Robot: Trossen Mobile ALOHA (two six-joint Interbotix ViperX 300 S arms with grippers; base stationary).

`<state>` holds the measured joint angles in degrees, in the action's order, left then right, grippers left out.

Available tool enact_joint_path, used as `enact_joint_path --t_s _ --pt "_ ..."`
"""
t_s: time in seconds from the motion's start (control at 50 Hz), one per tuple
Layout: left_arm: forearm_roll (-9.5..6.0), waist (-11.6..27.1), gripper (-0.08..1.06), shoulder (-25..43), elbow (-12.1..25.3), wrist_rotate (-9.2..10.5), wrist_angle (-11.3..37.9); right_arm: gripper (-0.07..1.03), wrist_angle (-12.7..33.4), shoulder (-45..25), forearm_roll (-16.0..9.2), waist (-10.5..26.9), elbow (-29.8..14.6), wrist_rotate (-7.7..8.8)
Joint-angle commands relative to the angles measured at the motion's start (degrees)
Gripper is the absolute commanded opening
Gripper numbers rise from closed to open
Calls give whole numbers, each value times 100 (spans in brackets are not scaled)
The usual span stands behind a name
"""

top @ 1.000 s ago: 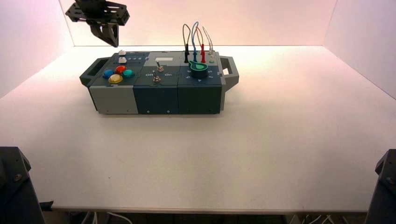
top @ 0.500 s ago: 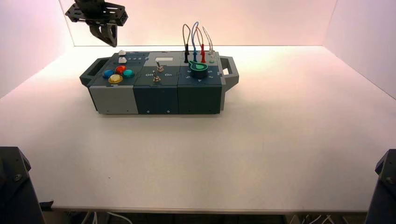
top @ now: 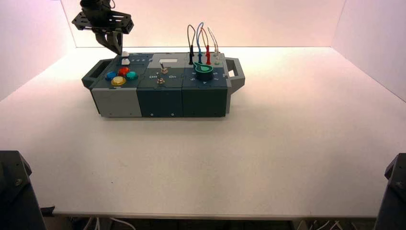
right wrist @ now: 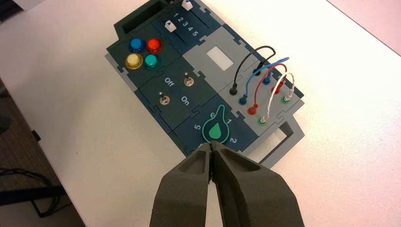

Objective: Move the top slider to position 2.

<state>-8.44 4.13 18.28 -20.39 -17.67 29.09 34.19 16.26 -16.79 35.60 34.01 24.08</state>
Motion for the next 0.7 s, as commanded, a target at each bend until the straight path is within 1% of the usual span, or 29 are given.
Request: enact_joint_path --t_s 0.02,0.44,0.7 --pt "0 -18 -3 -97 185 -44 -26 -2 -44 62 -9 26 -79 26" --pt "18 -18 -3 -44 211 -44 9 -2 -44 53 0 26 -70 26" --pt "35 -18 -3 -79 229 -185 70 -2 -44 53 0 26 -70 26"
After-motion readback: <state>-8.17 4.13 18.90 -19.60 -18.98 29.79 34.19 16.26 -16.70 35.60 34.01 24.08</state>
